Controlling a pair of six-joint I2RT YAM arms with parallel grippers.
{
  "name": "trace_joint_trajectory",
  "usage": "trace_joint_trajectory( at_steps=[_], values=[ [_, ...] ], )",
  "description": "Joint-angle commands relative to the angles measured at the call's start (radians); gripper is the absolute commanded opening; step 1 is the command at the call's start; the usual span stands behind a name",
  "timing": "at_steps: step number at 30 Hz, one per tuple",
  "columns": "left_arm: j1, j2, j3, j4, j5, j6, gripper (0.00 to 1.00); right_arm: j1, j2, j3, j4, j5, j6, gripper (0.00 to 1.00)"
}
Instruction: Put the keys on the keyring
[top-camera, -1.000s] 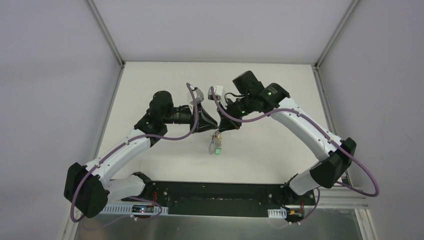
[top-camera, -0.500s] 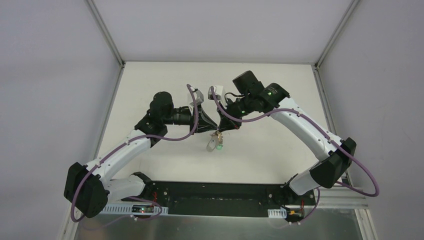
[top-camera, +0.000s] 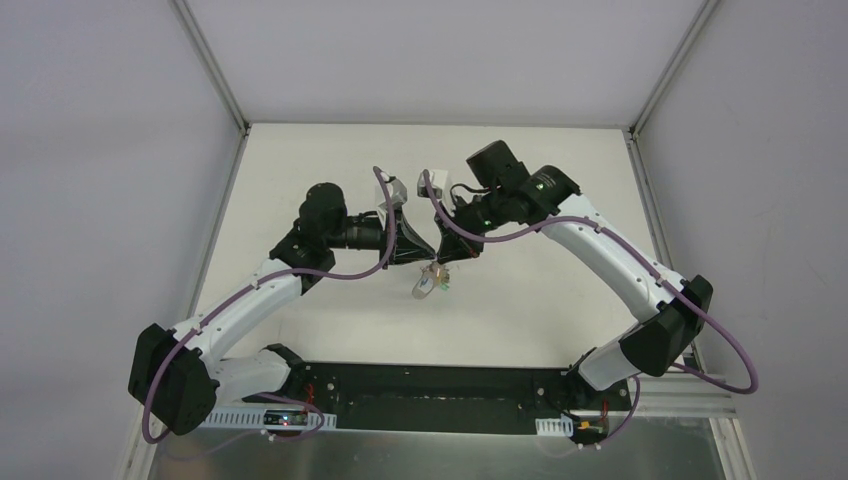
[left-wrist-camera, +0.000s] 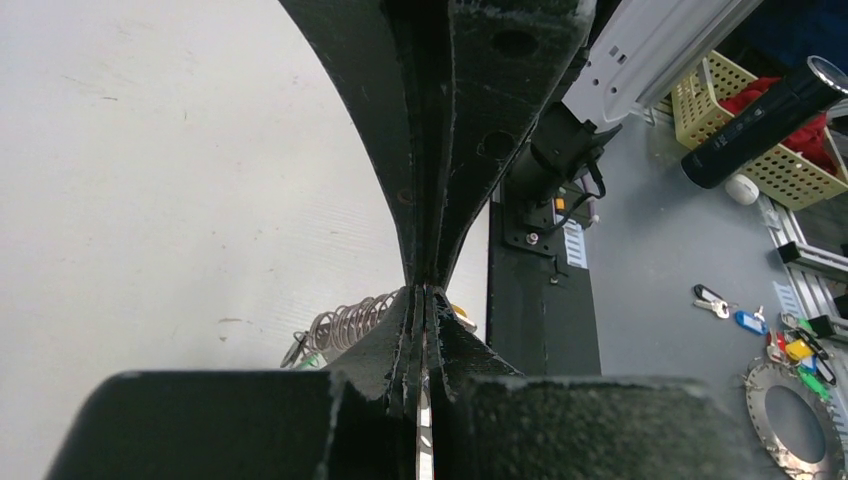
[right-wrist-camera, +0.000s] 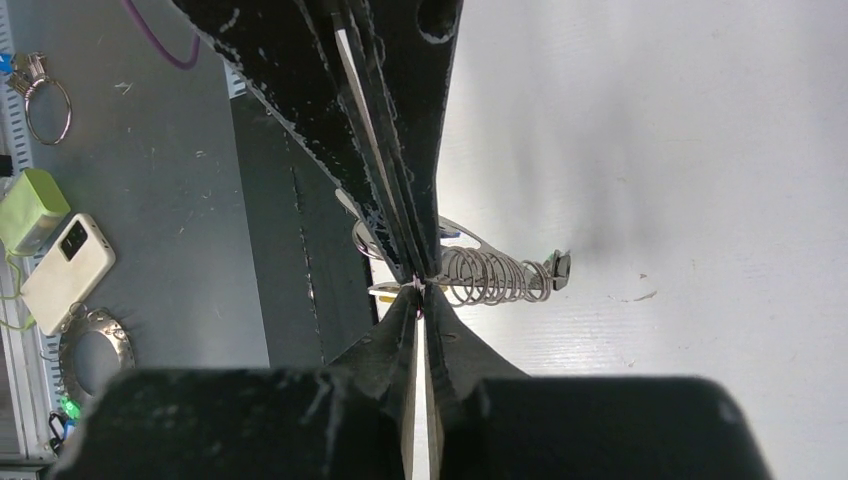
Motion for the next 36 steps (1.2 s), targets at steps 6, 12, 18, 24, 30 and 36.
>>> trace_joint_trajectory(
  at_steps=[6, 12, 18, 24, 30, 36],
  values=[
    [0.005, -0.031, 0.014, 0.093, 0.044, -0.099, 0.00, -0.126, -0.046, -0.090, 0.135, -0.281, 0.079, 0.28],
    [0.006, -0.035, 0.016, 0.137, 0.037, -0.169, 0.00, -0.163, -0.086, -0.193, 0.213, -0.407, 0.091, 0.31],
    [0.006, -0.032, 0.014, 0.137, 0.031, -0.176, 0.00, -0.178, -0.096, -0.221, 0.251, -0.460, 0.104, 0.20],
    [0.005, -0.028, 0.016, 0.136, 0.025, -0.174, 0.00, -0.181, -0.096, -0.226, 0.257, -0.491, 0.106, 0.19],
    [0.006, -0.026, 0.013, 0.162, 0.026, -0.189, 0.00, -0.180, -0.103, -0.254, 0.277, -0.486, 0.113, 0.02],
    [0.006, -0.025, -0.003, 0.225, 0.029, -0.227, 0.00, -0.181, -0.104, -0.273, 0.297, -0.486, 0.126, 0.00]
  ],
)
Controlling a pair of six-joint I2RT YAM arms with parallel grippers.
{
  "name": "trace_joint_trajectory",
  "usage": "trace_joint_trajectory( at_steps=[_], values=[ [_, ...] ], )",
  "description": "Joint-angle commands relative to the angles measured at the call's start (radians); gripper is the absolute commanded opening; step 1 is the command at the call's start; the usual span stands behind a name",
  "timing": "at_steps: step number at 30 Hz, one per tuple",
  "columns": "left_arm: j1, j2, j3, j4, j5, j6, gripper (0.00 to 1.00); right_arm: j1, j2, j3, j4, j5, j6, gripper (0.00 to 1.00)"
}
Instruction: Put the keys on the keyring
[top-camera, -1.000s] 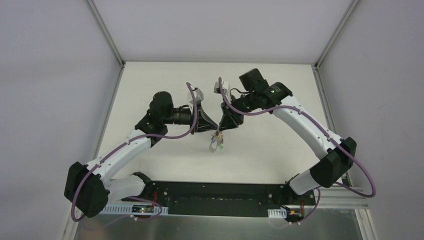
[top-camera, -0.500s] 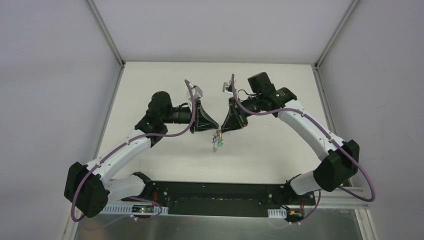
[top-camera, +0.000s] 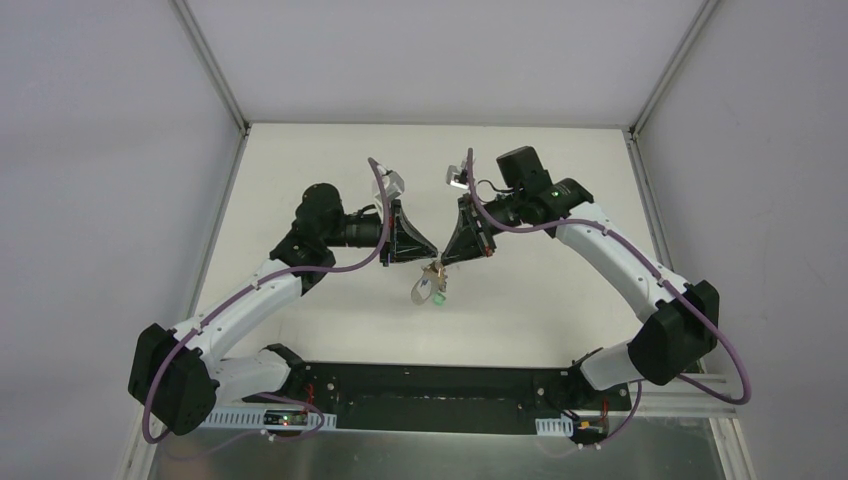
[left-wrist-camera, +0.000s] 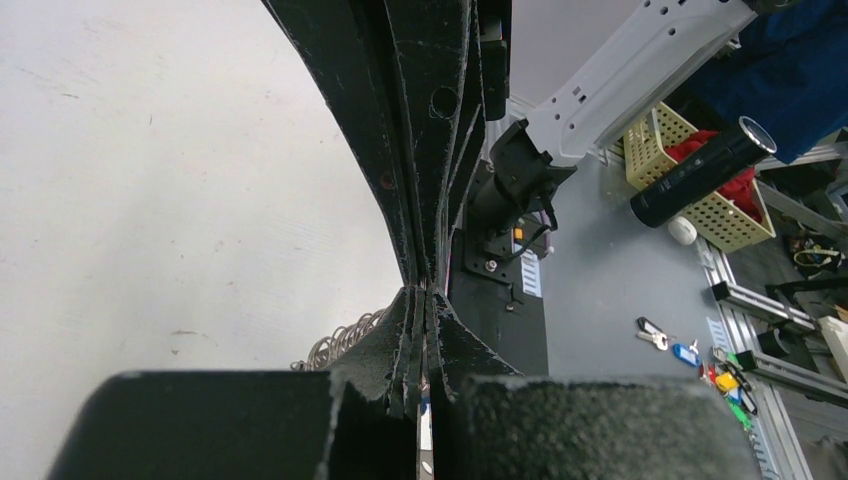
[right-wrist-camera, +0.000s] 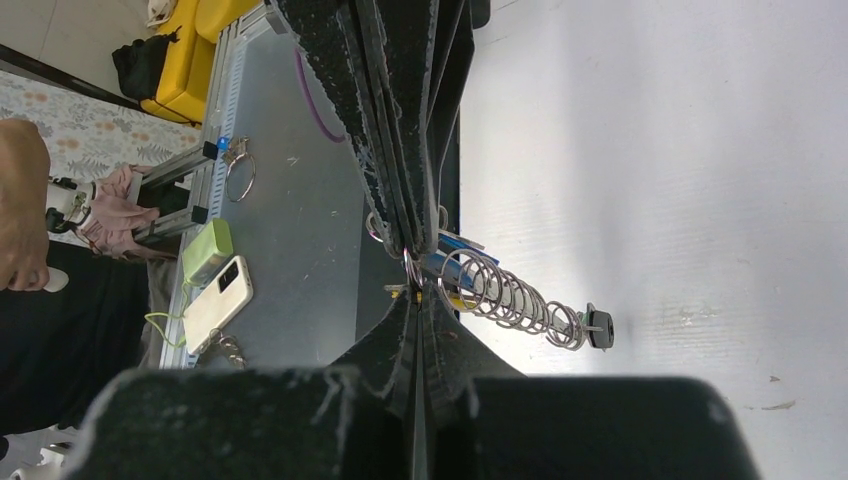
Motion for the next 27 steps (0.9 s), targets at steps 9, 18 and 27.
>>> trace_joint_trajectory(
  at_steps=[9, 18, 27],
  values=[
    [0.006, -0.026, -0.007, 0.155, 0.027, -0.046, 0.00, -0.006, -0.042, -0.022, 0.032, -0.020, 0.016, 0.08],
    [0.008, -0.031, -0.011, 0.156, 0.027, -0.041, 0.00, -0.010, -0.056, -0.042, 0.050, -0.017, 0.029, 0.15],
    [0.008, -0.028, -0.010, 0.155, 0.028, -0.038, 0.00, -0.013, -0.039, -0.034, 0.065, -0.054, 0.049, 0.00]
  ],
)
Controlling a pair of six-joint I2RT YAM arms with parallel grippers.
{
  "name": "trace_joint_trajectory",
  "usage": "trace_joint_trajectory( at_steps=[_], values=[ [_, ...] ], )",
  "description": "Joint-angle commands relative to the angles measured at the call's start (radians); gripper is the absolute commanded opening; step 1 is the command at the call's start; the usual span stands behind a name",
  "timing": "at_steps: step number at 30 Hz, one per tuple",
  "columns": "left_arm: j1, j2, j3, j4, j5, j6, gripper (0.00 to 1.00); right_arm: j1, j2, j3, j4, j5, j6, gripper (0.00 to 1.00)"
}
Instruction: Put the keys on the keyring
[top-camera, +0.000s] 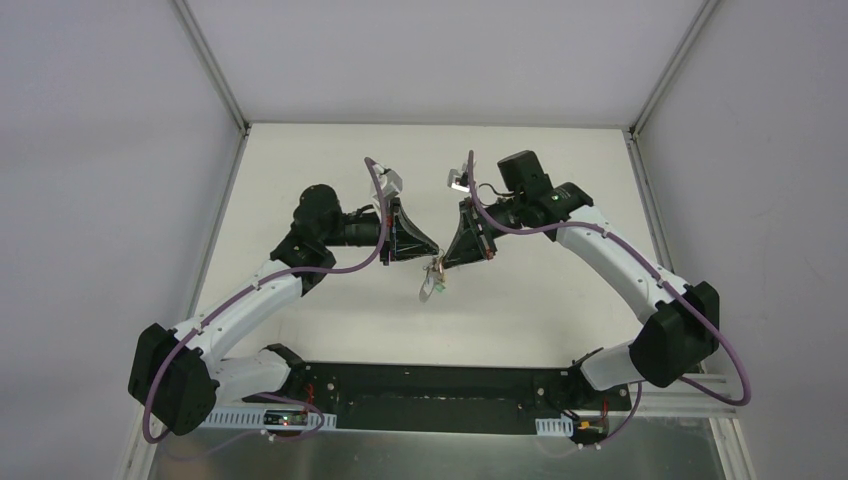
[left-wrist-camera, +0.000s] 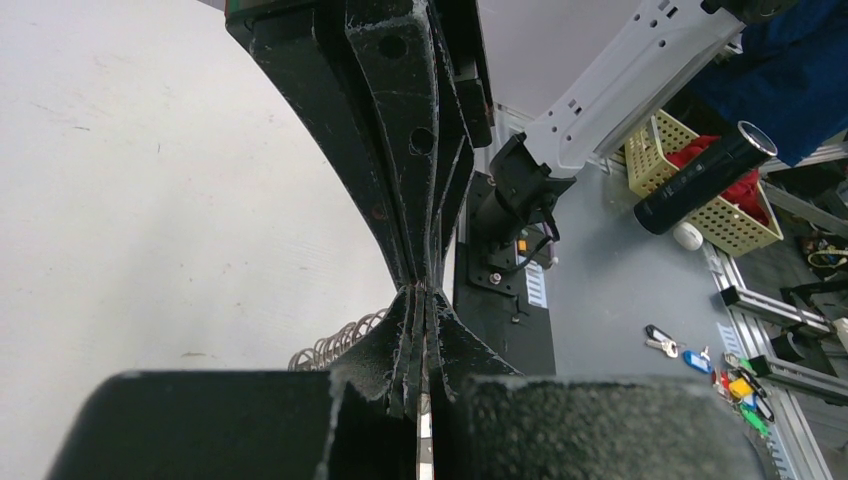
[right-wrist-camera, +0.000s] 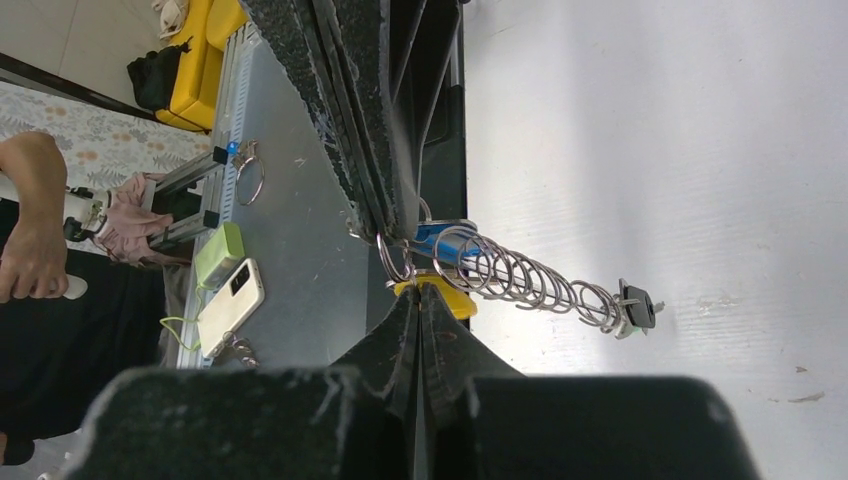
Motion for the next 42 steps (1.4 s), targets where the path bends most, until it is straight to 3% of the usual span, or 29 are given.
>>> trace_joint_trajectory(
  at_steps=[1, 29, 42],
  values=[
    [0.008, -0.027, 0.005, 0.075, 0.027, -0.015, 0.00, -0.005, -0.024, 0.007, 0.036, -0.054, 0.011, 0.00],
    [0.001, -0.027, -0.020, 0.172, 0.079, -0.068, 0.00, 0.015, 0.071, 0.044, 0.088, -0.085, 0.100, 0.00],
    [-0.003, -0.040, -0.015, 0.074, 0.098, 0.020, 0.00, 0.009, 0.067, 0.051, 0.061, -0.092, 0.080, 0.00]
  ],
)
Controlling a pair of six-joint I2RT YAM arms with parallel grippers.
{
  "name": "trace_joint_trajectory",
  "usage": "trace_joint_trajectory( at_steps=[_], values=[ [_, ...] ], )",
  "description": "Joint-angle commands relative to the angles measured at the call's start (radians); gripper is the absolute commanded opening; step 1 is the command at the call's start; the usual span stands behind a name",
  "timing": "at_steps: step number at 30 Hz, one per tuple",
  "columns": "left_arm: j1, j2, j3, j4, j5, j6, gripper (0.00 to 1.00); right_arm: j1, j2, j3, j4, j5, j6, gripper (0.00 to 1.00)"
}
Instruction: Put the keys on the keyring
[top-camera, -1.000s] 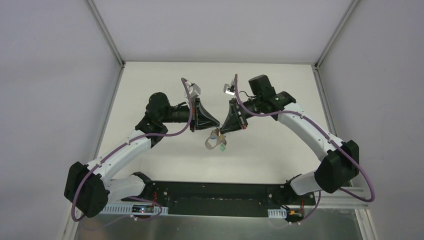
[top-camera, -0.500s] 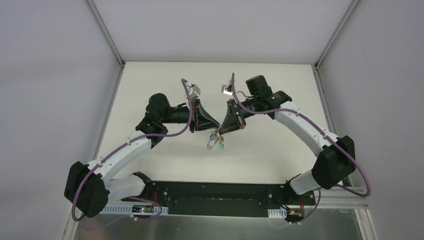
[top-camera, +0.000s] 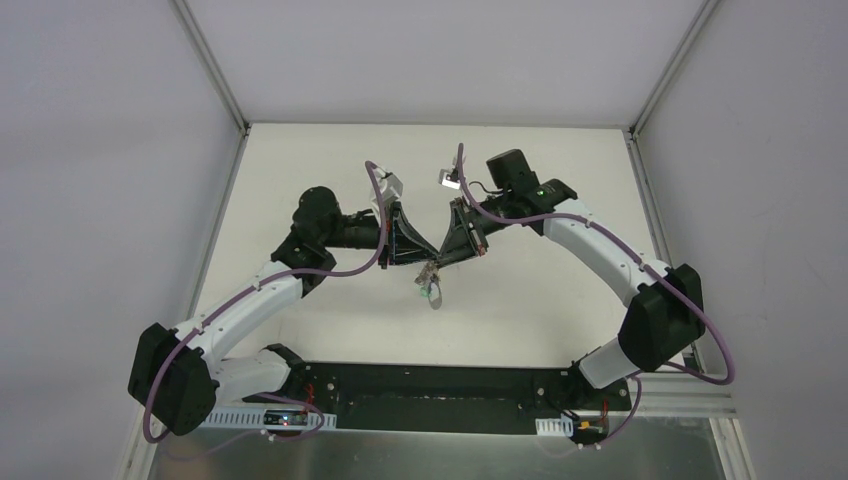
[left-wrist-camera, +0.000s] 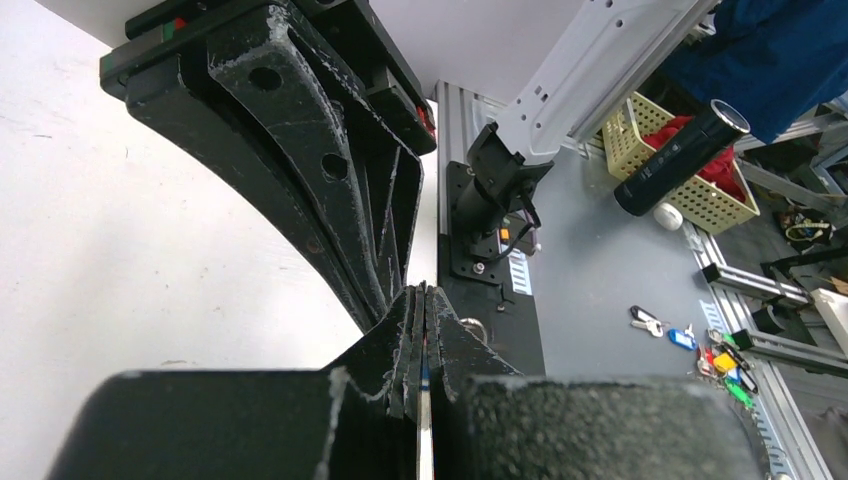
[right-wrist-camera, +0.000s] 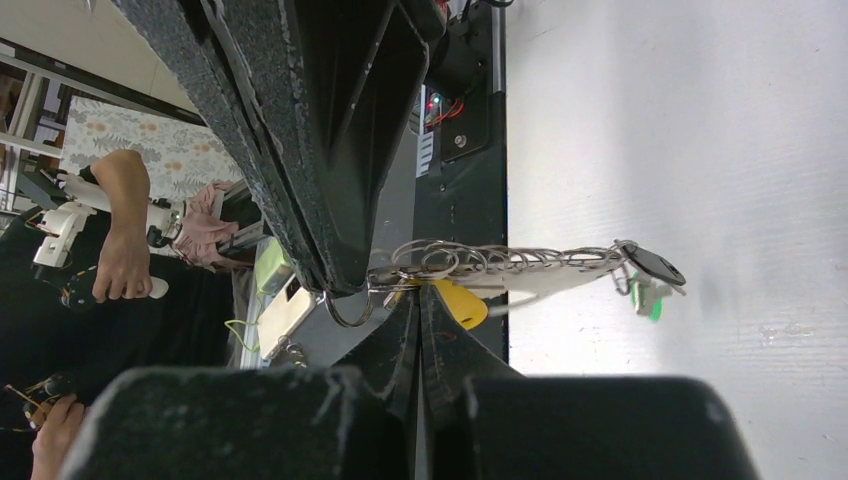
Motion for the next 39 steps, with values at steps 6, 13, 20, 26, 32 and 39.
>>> trace_joint_trajectory(
  at_steps=[6, 13, 20, 26, 32, 39],
  values=[
    [-0.002, -0.041, 0.007, 0.018, 0.036, 0.044, 0.00, -0.023, -0.074, 0.014, -0.015, 0.013, -0.066, 0.00],
    [0.000, -0.042, 0.012, 0.005, 0.034, 0.054, 0.00, -0.030, -0.119, -0.015, -0.018, 0.029, -0.082, 0.00],
    [0.002, -0.041, 0.019, 0.000, 0.035, 0.056, 0.00, -0.037, -0.147, -0.035, -0.013, 0.056, -0.089, 0.00],
    [0.005, -0.040, 0.019, 0.010, 0.030, 0.045, 0.00, -0.041, -0.193, -0.057, 0.013, 0.088, -0.088, 0.15],
    [0.005, -0.029, 0.016, 0.079, 0.015, -0.024, 0.00, -0.039, -0.201, -0.081, 0.038, 0.076, -0.085, 0.34],
    [0.005, -0.023, 0.013, 0.122, -0.009, -0.065, 0.00, -0.018, -0.202, -0.124, 0.080, 0.068, -0.073, 0.50]
  ],
)
